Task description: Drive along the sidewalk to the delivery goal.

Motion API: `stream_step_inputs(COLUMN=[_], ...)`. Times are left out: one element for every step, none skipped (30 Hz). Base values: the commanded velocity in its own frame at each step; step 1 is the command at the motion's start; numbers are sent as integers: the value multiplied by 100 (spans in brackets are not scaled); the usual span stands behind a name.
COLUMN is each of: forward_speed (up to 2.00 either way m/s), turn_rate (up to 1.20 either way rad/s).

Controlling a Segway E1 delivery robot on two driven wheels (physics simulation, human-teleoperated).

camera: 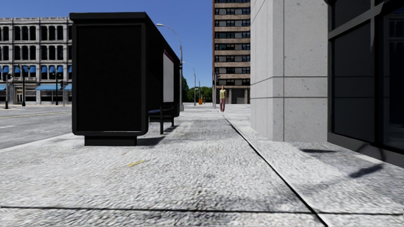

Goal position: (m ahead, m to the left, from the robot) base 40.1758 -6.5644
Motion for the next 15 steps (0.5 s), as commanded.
stream_step_inputs(forward_speed=[200,200,200,200,200,200,200,200,200,200,200,200,200,200,200], turn_rate=[0,0,0,0,0,0,0,0,0,0,0,0,0,0,0])
